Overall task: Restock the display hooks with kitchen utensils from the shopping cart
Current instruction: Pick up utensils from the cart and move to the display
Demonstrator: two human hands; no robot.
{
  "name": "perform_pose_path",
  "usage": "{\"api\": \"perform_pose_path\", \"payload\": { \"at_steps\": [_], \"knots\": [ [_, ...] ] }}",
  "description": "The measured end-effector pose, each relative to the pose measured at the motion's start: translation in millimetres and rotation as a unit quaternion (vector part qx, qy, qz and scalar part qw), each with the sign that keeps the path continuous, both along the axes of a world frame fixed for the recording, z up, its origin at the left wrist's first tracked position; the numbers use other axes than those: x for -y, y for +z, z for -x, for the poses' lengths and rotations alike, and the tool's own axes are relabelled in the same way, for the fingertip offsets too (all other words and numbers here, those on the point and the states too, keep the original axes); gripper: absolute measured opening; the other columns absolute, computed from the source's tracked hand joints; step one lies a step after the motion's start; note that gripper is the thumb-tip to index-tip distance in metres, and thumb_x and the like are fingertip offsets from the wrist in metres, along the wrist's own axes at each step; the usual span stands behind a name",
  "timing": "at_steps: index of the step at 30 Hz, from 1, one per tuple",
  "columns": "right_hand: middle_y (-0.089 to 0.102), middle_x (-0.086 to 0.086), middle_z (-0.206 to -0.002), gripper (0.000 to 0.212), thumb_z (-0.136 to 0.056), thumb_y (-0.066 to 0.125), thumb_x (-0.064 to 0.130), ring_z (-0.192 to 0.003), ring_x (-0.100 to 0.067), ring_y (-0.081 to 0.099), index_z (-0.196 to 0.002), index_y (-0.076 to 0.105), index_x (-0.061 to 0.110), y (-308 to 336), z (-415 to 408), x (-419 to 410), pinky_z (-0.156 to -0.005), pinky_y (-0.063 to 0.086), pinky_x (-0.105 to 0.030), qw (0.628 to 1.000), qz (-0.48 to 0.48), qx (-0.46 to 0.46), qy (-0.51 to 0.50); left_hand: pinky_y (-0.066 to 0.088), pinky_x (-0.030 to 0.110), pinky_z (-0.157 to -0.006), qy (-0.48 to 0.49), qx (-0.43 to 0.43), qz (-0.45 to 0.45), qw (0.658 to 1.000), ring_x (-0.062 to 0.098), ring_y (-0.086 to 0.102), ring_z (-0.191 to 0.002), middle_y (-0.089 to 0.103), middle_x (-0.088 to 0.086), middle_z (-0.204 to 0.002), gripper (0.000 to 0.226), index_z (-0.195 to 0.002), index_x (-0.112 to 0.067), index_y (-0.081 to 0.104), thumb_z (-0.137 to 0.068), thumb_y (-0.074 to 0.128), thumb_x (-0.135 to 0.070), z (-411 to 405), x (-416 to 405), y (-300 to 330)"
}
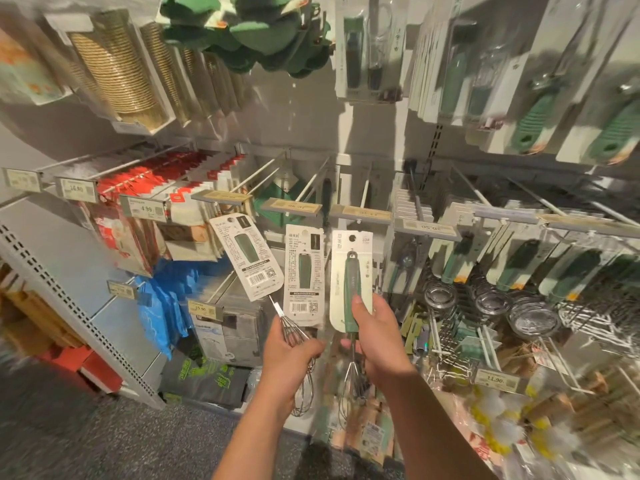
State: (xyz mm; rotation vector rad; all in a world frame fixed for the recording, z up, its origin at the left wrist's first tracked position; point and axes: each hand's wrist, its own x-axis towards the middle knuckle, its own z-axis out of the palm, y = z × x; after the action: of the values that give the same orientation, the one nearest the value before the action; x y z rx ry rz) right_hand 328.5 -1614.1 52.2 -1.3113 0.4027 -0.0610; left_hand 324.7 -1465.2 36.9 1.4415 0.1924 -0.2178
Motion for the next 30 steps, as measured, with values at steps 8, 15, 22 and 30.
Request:
{"api": "perform_pose_path", "payload": {
  "at_steps": [8, 15, 22, 30],
  "knots": [
    [0.046, 0.009, -0.151, 0.052, -0.106, 0.053, 0.042, -0.103, -0.014, 0.063, -0.152, 0.041, 0.021, -0.8, -24.0, -2.0, -0.094, 0.059, -0.047, 0.996, 0.049, -0.035, -0.060, 0.048, 0.046, -0.111, -0.014, 0.023, 0.054, 0.998, 0.014, 0.068, -0.117, 0.075, -0.011, -0.121, 0.061, -0.133, -0.035, 0.057, -0.082, 0.087, -0.022, -3.4, 9.8, 8.0],
    [0.060, -0.005, -0.134, 0.049, -0.100, 0.059, 0.047, -0.119, -0.031, 0.060, -0.135, 0.055, 0.013, -6.5, -81.2, 14.0, -0.090, 0.059, -0.047, 0.984, 0.113, -0.107, -0.091, 0.047, 0.046, -0.112, -0.002, 0.022, 0.053, 0.998, 0.011, 0.068, -0.117, 0.073, -0.018, -0.121, 0.035, -0.120, -0.044, 0.060, -0.090, 0.078, -0.041, -8.8, 14.0, 6.7],
    [0.063, -0.002, -0.108, 0.061, -0.098, 0.061, 0.054, -0.082, -0.016, 0.055, -0.141, 0.054, 0.011, -6.6, -97.1, 32.3, -0.072, 0.045, -0.034, 0.980, 0.041, -0.191, -0.043, 0.037, 0.052, -0.119, 0.027, -0.024, 0.114, 0.993, 0.029, 0.054, -0.138, 0.049, -0.001, -0.157, 0.108, -0.155, -0.045, 0.035, -0.064, 0.080, -0.081, -19.4, 15.7, -6.9],
    [0.070, -0.007, -0.131, 0.049, -0.103, 0.057, 0.047, -0.113, -0.025, 0.070, -0.137, 0.060, 0.012, -13.9, -71.7, 23.4, -0.094, 0.058, -0.040, 0.993, -0.049, -0.108, 0.027, 0.054, 0.027, -0.059, 0.005, -0.052, 0.118, 0.992, 0.018, 0.065, -0.069, 0.073, 0.008, -0.089, 0.029, -0.130, -0.020, 0.063, -0.101, 0.065, -0.021, -20.0, 16.6, -10.7]
  ]
}}
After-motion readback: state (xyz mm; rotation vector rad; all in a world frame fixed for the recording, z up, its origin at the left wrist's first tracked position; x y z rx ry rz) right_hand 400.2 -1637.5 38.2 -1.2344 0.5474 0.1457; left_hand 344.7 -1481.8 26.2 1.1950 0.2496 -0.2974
